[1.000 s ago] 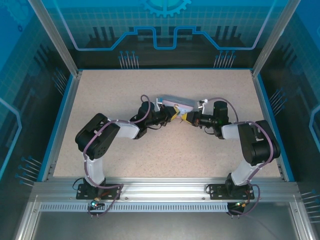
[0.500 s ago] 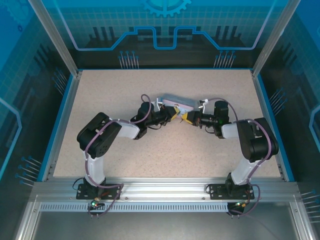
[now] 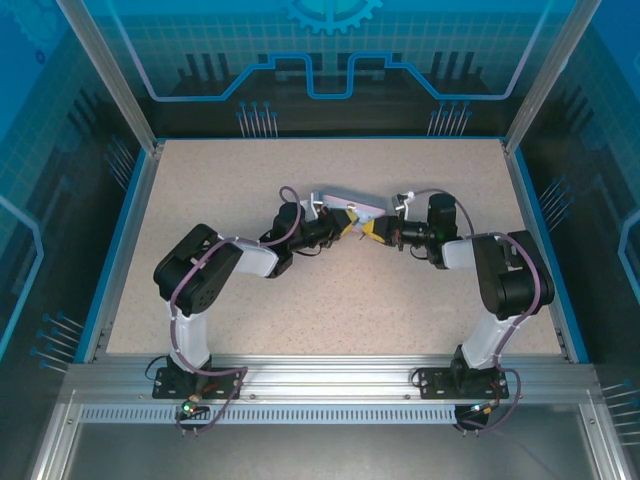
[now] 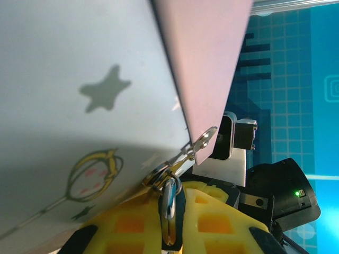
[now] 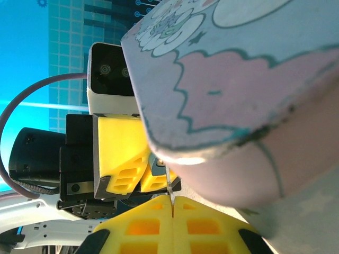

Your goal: Unlock the padlock with the key

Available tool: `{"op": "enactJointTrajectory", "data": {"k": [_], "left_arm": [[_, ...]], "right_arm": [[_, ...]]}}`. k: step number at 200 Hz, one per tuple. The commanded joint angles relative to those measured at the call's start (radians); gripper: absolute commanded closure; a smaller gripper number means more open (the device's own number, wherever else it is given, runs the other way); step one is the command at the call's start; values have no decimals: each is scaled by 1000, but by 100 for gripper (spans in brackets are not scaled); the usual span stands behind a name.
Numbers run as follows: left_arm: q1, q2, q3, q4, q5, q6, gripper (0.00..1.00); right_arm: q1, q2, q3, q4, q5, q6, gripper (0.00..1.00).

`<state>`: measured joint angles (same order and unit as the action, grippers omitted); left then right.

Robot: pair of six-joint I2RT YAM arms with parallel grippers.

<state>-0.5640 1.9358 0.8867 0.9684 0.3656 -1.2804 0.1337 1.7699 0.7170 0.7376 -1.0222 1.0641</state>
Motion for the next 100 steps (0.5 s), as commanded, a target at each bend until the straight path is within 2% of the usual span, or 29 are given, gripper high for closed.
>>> {"op": "enactJointTrajectory", "data": {"k": [1, 66, 100], "left_arm": [[-54, 5, -1, 50, 217, 9, 100], [-64, 17, 8, 66, 227, -20, 100], [-65, 18, 3, 74, 231, -25, 100]], "right_arm": [[-13, -1, 84, 41, 59, -65, 100], [22, 12, 132, -54, 74, -190, 100], [14, 39, 157, -63, 55, -190, 100]]}}
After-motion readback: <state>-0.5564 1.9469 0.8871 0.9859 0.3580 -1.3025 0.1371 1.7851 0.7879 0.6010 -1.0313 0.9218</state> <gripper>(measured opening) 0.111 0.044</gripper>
